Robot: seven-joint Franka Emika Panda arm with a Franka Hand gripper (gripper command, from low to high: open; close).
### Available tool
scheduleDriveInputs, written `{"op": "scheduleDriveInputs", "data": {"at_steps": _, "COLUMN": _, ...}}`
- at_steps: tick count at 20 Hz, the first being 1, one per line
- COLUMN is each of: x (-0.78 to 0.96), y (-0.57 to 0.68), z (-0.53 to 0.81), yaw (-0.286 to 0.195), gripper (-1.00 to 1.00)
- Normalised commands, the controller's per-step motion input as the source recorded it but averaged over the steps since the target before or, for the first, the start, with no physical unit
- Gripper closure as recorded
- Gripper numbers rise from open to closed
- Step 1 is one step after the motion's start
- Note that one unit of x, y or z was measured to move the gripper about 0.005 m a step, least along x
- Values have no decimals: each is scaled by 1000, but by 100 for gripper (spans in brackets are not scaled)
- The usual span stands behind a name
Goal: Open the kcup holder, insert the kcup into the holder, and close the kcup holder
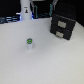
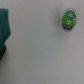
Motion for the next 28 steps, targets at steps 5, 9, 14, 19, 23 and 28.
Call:
{"op": "scheduleDriveInputs", "data": {"at_steps": 5, "x": -165, "y": 610, "z": 114, "yaw": -149, "gripper": -100}}
{"op": "scheduleDriveInputs", "data": {"at_steps": 9, "x": -176, "y": 709, "z": 60, "yaw": -162, "gripper": -100}}
{"op": "scheduleDriveInputs", "data": {"at_steps": 14, "x": -189, "y": 732, "z": 13, "yaw": -169, "gripper": -100}}
{"op": "scheduleDriveInputs", "data": {"at_steps": 19, "x": -215, "y": 729, "z": 1, "yaw": -183, "gripper": -100}}
{"op": "scheduleDriveInputs", "data": {"at_steps": 23, "x": -220, "y": 694, "z": -77, "yaw": -191, "gripper": -100}}
{"op": "scheduleDriveInputs", "data": {"at_steps": 28, "x": -232, "y": 618, "z": -178, "yaw": -198, "gripper": -100}}
